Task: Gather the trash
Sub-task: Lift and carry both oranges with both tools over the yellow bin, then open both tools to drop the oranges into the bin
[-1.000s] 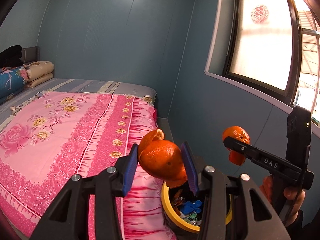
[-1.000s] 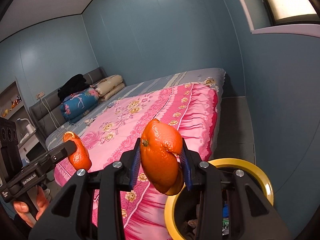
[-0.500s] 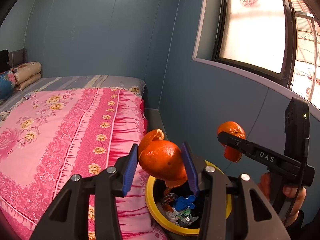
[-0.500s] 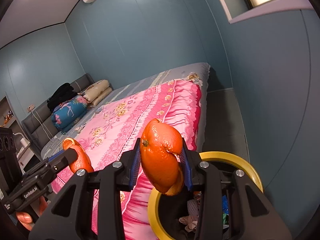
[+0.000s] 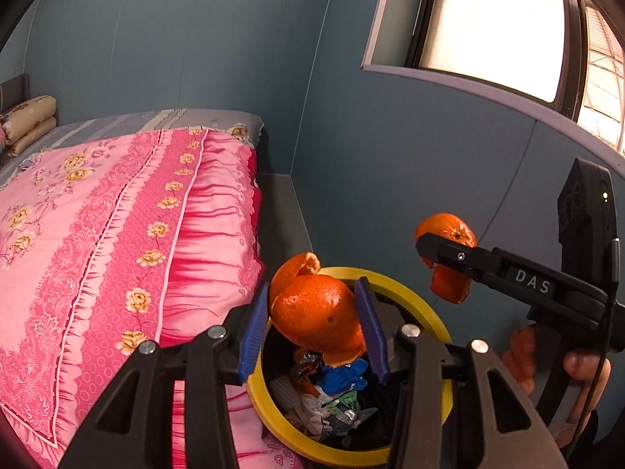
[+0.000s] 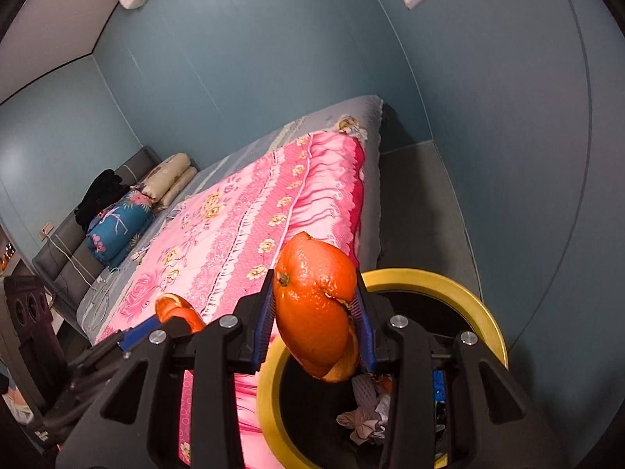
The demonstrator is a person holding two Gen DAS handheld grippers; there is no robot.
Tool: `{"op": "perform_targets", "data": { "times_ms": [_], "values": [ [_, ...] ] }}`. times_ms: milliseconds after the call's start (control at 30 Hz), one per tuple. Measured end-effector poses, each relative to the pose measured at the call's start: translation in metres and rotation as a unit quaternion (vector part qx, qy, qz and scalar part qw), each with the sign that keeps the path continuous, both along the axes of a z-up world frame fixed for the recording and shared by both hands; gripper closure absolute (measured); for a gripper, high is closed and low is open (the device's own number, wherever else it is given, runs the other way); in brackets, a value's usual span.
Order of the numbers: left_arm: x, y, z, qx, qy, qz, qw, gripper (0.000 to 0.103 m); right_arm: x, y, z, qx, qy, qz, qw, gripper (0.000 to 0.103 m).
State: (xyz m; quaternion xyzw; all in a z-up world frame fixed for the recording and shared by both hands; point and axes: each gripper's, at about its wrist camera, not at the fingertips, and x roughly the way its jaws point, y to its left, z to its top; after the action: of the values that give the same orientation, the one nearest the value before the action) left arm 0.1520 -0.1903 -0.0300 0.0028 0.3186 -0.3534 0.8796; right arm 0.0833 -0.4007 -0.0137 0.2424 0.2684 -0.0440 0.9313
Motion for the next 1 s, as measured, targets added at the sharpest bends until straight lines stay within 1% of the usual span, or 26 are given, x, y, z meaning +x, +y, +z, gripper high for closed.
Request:
{"op": "perform_targets", "data": {
  "times_ms": [200, 300, 433, 700, 733, 833, 867, 900, 933, 967, 1000],
  "values": [
    [0.011, -0.016, -0.029, 0.018, 0.037, -0.011, 0.9991, 0.061, 0.009, -0.006, -0.02, 0.018, 0.021, 0.0, 1.0, 0.068],
    [0.014, -0.021, -0.039, 0.027, 0.046, -0.012, 0.9985, 0.061, 0.016, -0.009, -0.032, 0.025, 0.036, -0.002, 0.999, 0.068],
    [0.017, -0.025, -0.05, 0.031, 0.064, -0.019, 0.9973, 0.061, 0.021, -0.012, -0.043, 0.035, 0.052, -0.005, 0.998, 0.068],
    [0.017, -0.028, -0.056, 0.033, 0.079, -0.026, 0.996, 0.06, 0.019, -0.015, -0.056, 0.037, 0.06, -0.012, 0.997, 0.067],
    [0.017, -0.027, -0.056, 0.031, 0.081, -0.027, 0.9959, 0.06, 0.019, -0.015, -0.057, 0.038, 0.061, -0.013, 0.997, 0.066],
    [0.016, -0.027, -0.053, 0.027, 0.074, -0.029, 0.9965, 0.06, 0.019, -0.018, -0.059, 0.046, 0.061, -0.015, 0.997, 0.065],
    [0.015, -0.026, -0.052, 0.027, 0.072, -0.03, 0.9966, 0.055, 0.019, -0.019, -0.06, 0.047, 0.063, -0.02, 0.997, 0.063],
    [0.014, -0.025, -0.052, 0.025, 0.072, -0.03, 0.9967, 0.045, 0.018, -0.02, -0.06, 0.048, 0.064, -0.023, 0.997, 0.061],
    [0.014, -0.021, -0.05, 0.021, 0.071, -0.022, 0.997, 0.04, 0.018, -0.022, -0.06, 0.049, 0.064, -0.026, 0.996, 0.057],
    [0.014, -0.019, -0.049, 0.018, 0.071, -0.018, 0.9971, 0.037, 0.017, -0.024, -0.06, 0.051, 0.063, -0.032, 0.996, 0.057],
    [0.015, -0.016, -0.049, 0.016, 0.074, -0.016, 0.997, 0.037, 0.016, -0.024, -0.059, 0.053, 0.061, -0.034, 0.996, 0.056]
  ]
}}
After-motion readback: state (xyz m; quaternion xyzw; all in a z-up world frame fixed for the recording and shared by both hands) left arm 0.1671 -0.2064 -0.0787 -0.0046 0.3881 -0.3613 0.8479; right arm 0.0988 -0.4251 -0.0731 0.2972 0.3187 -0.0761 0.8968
